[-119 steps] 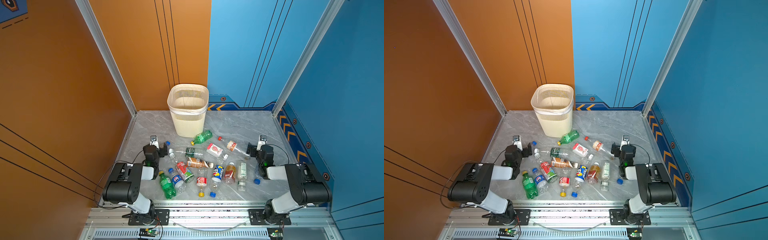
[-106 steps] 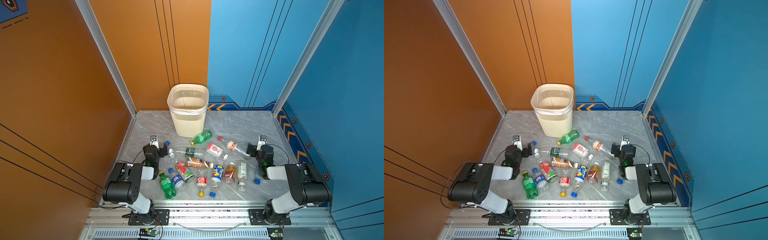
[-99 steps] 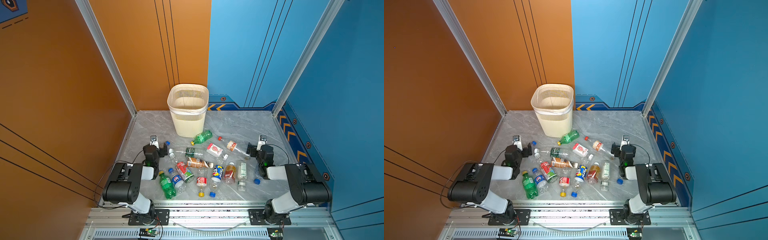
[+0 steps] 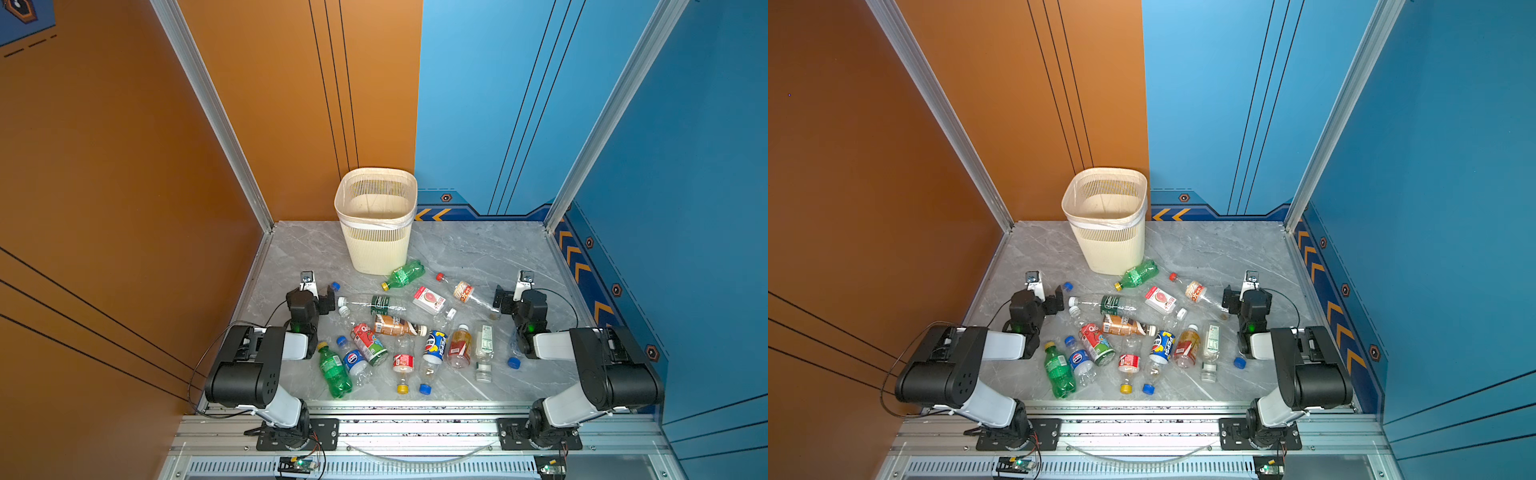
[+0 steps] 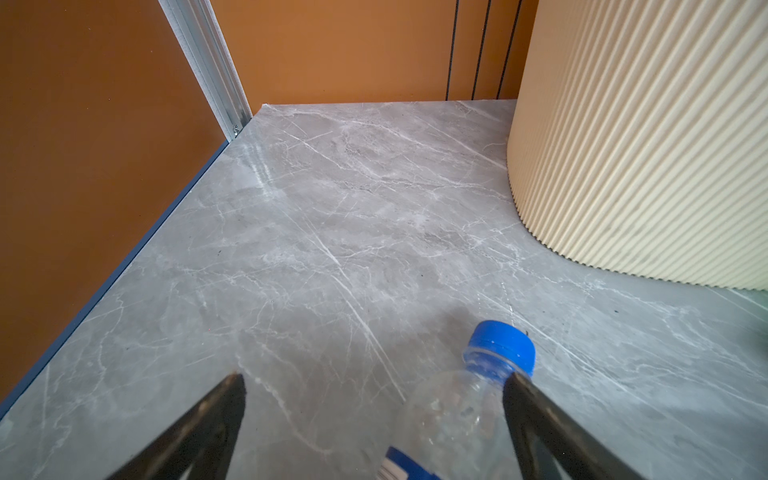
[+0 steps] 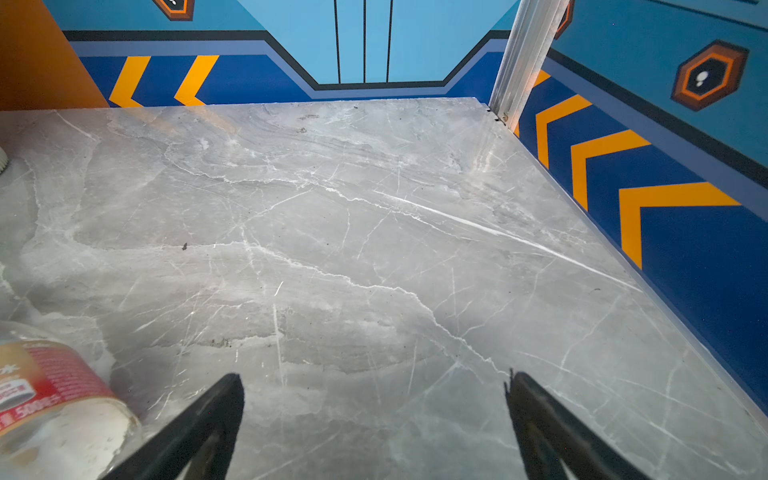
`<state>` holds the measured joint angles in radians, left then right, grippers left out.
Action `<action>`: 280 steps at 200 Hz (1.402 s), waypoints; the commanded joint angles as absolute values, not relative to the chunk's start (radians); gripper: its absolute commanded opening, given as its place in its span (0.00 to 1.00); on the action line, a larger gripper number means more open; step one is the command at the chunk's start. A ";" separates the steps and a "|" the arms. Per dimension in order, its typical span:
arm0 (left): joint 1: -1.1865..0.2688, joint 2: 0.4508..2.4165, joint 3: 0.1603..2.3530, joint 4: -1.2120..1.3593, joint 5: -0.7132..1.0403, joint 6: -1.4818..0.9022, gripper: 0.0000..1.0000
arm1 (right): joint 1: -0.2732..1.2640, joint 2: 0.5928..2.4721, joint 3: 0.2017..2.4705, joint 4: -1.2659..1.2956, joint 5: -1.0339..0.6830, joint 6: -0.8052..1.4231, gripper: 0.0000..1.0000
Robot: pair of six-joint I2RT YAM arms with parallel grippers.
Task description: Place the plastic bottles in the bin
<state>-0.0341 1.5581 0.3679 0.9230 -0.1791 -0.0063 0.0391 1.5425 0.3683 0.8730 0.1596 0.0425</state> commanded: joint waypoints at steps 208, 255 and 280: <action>-0.031 1.557 0.383 0.915 -0.163 0.003 0.97 | 0.035 1.521 0.406 0.830 0.169 0.063 0.99; -0.057 1.190 0.548 0.345 -0.303 -0.098 0.98 | 0.037 1.254 0.746 0.157 0.250 0.248 0.99; -0.053 0.971 0.630 0.053 -0.406 -0.367 0.97 | -0.013 1.149 0.773 -0.002 0.092 0.436 0.99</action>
